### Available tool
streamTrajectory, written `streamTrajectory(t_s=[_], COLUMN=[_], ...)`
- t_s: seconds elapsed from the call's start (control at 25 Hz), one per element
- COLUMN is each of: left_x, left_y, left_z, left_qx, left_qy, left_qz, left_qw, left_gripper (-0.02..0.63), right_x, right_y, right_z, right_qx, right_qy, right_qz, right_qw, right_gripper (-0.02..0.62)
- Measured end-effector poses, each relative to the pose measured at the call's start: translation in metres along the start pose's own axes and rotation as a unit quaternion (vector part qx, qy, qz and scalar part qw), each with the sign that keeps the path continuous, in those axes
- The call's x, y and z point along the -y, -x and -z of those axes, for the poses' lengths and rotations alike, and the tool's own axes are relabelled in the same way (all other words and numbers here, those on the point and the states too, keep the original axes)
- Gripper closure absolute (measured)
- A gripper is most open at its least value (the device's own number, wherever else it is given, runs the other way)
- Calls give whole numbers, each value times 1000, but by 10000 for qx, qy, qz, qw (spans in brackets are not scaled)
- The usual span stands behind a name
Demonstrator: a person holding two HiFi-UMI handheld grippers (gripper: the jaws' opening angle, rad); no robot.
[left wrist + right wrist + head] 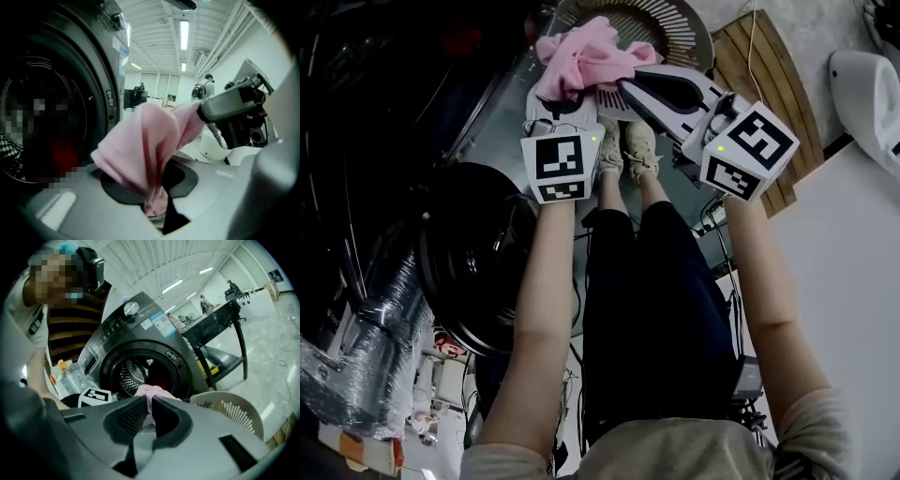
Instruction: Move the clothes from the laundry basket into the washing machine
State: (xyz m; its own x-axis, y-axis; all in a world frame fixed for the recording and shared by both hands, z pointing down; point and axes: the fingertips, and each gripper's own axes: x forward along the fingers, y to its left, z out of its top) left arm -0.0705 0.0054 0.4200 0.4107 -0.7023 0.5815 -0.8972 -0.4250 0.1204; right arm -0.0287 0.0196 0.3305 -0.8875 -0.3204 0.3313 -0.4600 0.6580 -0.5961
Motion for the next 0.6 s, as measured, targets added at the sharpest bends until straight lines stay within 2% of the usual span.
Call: streamTrajectory(t_s=[0.12,0.24,0.4,0.6], left_x=[-29,-61,-123,-182], left_y=[4,8,19,28], left_z=[6,14,22,11], left_qx=[-108,-254,-230,96], left_qy=[-144,-240,198,211], left_qz=[-604,-1177,-2108,-2867], left_qw=[9980,9924,9770,9577], left_gripper=[514,514,514,514], right_x=[8,12,20,26], right_y=[-10,-18,-27,-42], right_z=[24,40,54,68], right_qx=[-335,-418,-471,-793], right_qy=[72,-44,-236,-7], right_qz=[228,387,451,382], right_qw=[9992,9984,9976,9961], right_gripper=[577,577,577,577])
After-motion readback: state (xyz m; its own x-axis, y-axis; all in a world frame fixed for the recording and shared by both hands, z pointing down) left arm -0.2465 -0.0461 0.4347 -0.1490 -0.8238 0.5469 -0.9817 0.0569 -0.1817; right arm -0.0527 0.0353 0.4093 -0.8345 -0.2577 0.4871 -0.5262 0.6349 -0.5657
